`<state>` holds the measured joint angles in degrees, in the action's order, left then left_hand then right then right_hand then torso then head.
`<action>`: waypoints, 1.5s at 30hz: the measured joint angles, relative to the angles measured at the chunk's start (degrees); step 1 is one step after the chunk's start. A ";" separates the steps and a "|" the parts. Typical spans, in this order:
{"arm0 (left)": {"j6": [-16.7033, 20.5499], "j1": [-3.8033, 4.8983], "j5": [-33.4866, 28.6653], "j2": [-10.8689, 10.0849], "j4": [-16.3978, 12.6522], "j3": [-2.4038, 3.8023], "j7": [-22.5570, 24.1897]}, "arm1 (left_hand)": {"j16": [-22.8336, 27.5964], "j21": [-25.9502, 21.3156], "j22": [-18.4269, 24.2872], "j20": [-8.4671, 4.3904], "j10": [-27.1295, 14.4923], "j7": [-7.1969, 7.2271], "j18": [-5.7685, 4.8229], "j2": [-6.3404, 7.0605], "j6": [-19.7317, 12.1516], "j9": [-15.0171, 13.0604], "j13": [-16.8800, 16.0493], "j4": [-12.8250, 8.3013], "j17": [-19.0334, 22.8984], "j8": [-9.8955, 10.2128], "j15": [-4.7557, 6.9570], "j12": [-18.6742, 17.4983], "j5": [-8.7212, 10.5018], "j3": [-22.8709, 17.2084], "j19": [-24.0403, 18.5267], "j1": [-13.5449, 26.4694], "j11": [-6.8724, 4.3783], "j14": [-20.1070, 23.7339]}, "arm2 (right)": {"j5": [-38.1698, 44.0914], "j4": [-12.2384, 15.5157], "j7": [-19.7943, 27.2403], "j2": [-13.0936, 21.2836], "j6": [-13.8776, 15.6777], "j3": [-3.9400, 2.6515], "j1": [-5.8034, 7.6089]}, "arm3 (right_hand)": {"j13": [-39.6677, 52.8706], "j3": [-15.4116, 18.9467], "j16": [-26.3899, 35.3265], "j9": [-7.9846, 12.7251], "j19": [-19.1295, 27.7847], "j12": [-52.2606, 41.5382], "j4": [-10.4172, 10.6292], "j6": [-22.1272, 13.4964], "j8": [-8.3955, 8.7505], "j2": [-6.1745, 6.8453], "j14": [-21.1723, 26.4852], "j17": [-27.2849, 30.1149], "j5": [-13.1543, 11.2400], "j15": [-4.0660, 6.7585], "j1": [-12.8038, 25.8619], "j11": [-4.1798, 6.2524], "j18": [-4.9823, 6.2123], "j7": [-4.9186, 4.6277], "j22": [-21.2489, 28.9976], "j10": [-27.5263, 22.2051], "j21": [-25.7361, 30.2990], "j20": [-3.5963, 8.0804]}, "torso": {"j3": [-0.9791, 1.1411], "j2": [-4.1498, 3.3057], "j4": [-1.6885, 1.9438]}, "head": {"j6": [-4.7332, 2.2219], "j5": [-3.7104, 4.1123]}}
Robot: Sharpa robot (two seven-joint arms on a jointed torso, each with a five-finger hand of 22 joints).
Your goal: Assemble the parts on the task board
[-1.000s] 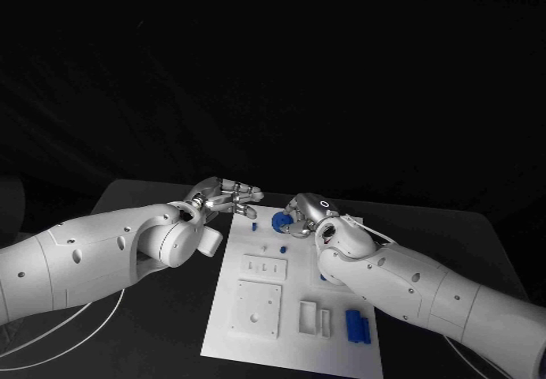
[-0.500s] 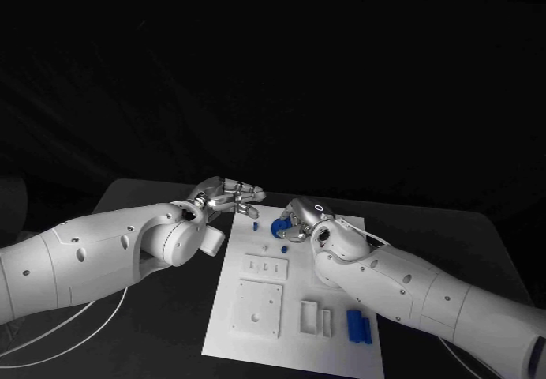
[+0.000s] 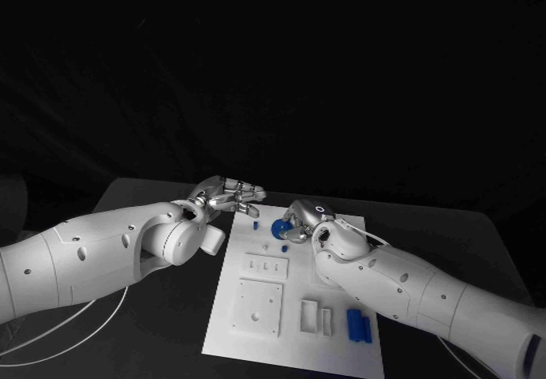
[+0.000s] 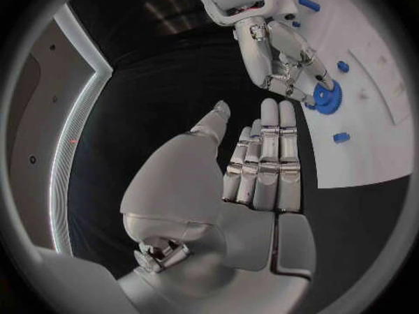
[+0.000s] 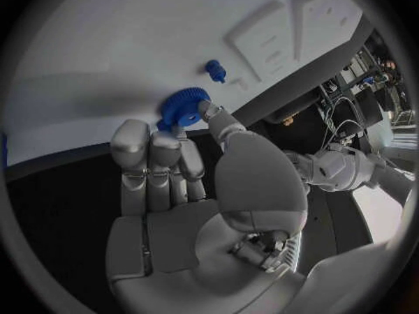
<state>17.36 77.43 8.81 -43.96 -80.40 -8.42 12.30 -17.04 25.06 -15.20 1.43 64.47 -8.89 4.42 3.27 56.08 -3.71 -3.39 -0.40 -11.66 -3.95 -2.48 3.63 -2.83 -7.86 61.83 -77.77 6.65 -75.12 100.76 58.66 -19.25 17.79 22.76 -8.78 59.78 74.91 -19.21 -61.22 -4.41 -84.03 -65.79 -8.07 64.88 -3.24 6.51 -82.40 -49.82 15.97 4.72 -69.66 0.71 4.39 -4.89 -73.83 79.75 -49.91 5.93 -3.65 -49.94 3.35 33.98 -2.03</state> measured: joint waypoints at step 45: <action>-0.33 -0.67 -0.30 -1.02 3.25 -0.03 0.37 | 0.00 0.00 0.40 0.00 0.00 -0.07 0.00 -0.87 -0.34 0.00 0.00 0.81 0.05 0.00 0.00 0.00 0.00 0.43 0.01 0.88 0.00 0.00 | -10.04 15.12 7.28 19.01 1.84 -6.36 -1.61 | 0.00 -0.27 1.04 0.60 0.00 1.37 4.79 -5.16 -0.69 1.03 0.24 0.04 -6.83 -0.24 -1.33 -0.71 0.01 -0.94 -0.18 -1.12 1.12 -0.42 | 1.23 0.86 -1.70 | -0.34 -1.40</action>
<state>17.04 76.76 8.52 -44.98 -77.15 -8.45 12.67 -17.04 25.05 -14.80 1.43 64.47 -8.96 4.42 2.40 55.74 -3.71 -3.39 0.41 -11.60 -3.95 -2.48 3.63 -2.83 -7.43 61.83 -76.89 6.65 -75.12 90.72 73.78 -11.97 36.81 24.60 -15.14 58.17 74.91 -19.48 -60.18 -3.81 -84.03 -64.42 -3.28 59.72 -3.93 7.54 -82.16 -49.78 9.14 4.48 -70.99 0.00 4.40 -5.84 -74.01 78.63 -48.79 5.51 -2.42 -49.09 1.65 33.64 -3.43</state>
